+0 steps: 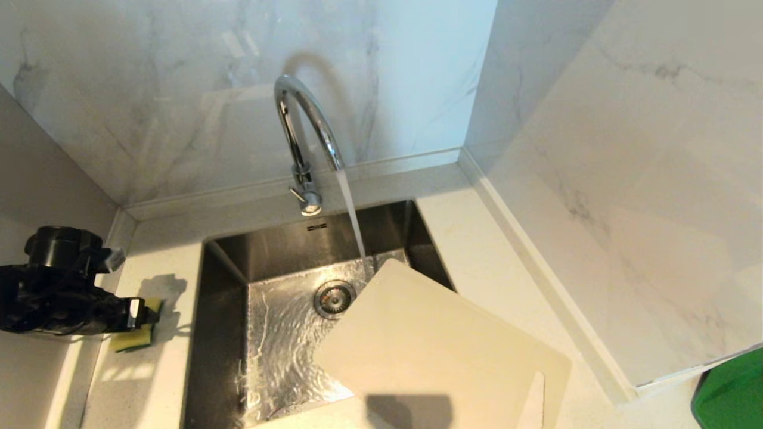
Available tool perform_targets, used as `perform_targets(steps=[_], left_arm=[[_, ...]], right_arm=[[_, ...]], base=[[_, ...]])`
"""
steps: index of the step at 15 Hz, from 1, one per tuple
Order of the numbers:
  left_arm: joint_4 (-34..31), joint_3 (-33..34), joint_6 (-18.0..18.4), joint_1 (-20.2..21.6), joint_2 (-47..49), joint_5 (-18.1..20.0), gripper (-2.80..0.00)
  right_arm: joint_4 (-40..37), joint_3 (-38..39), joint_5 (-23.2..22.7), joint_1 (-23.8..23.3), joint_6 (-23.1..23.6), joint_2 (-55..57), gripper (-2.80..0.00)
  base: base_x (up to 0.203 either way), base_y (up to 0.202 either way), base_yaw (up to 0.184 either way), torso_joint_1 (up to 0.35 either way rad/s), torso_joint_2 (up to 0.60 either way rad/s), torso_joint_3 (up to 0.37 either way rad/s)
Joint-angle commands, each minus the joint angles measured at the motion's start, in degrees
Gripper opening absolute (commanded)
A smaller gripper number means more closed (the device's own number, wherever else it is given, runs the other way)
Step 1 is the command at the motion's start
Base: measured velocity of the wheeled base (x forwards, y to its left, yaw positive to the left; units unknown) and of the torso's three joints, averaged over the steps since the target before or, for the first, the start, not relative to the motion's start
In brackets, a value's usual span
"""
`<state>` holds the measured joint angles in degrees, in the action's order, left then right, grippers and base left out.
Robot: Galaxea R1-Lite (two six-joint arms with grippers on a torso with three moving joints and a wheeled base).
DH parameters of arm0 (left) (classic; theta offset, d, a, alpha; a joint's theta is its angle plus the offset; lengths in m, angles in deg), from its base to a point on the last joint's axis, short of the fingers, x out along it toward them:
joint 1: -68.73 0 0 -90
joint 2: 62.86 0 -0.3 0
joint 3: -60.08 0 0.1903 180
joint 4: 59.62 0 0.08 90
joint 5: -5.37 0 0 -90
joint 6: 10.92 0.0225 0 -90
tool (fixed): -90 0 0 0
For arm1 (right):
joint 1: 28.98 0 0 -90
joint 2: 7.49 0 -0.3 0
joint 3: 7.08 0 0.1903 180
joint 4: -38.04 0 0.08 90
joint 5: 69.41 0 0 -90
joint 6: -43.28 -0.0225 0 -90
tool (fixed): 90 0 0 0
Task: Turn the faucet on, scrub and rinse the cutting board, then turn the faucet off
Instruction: Put down the cleaning cloth
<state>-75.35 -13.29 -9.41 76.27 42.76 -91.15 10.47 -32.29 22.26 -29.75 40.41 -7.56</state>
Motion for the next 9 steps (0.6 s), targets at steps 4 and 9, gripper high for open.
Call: perform_targets(steps=[4,9], left_arm=[[-3.58,2.77,4.11,-3.31,-12.08,6.56,0.00],[-4.02,3.89,6.43,-8.02,-16.32,6.48,-2.80]], right_arm=[[-0.01,0.00,0.00,0.06,-0.02,0.07,-2.80],[-0.01,0.00,0.00,-0.01,-0.02,0.07,-2.80]], base=[[0.000,0.000,0.000,0.000,0.00,0.000],[0.000,0.000,0.000,0.000,0.00,0.000]])
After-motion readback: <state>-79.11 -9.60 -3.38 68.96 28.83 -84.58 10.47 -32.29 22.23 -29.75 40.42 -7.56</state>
